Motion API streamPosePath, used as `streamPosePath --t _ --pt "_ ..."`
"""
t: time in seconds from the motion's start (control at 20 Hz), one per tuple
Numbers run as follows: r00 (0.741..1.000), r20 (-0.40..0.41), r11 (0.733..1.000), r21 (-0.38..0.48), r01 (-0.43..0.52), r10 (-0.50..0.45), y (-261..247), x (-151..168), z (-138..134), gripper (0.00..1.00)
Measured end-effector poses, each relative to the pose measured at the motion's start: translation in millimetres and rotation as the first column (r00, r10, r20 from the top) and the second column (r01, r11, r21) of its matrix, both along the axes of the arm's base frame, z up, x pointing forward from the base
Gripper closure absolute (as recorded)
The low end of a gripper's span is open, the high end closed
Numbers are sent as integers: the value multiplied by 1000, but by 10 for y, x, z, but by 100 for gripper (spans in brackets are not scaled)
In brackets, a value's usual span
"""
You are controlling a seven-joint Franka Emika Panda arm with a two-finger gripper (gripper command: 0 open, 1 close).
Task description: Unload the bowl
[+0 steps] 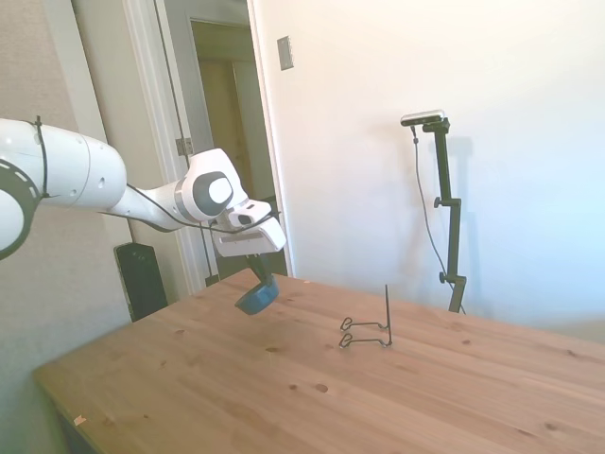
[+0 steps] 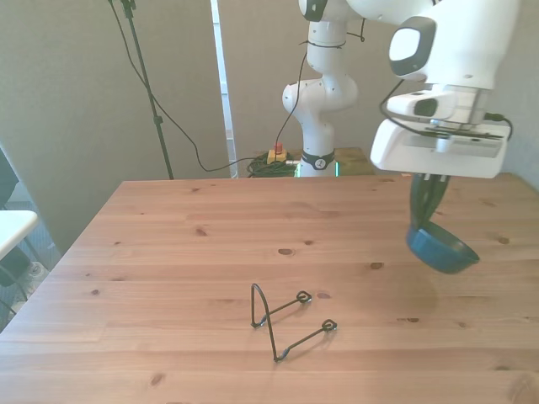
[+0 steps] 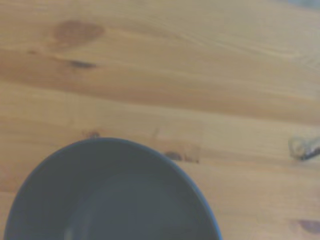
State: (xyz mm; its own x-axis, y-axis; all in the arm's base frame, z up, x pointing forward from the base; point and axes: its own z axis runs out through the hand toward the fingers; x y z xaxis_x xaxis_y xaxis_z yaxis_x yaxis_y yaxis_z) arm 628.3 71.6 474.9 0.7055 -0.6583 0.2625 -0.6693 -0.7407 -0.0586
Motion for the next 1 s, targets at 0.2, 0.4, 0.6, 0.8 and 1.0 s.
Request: streamPosePath --t 0.2,0.4,0.6,0.8,1.0 --pt "1000 8 995 100 24 -25 -490 -337 -347 100" --pt "999 12 984 176 37 -40 -808 -610 -655 100" --pt "998 4 977 207 57 -59 -1032 -642 -729 100" --pt "996 -8 975 205 83 -84 -1187 -620 -805 0" --pt "996 -13 975 203 85 -84 -1196 -562 -854 0"
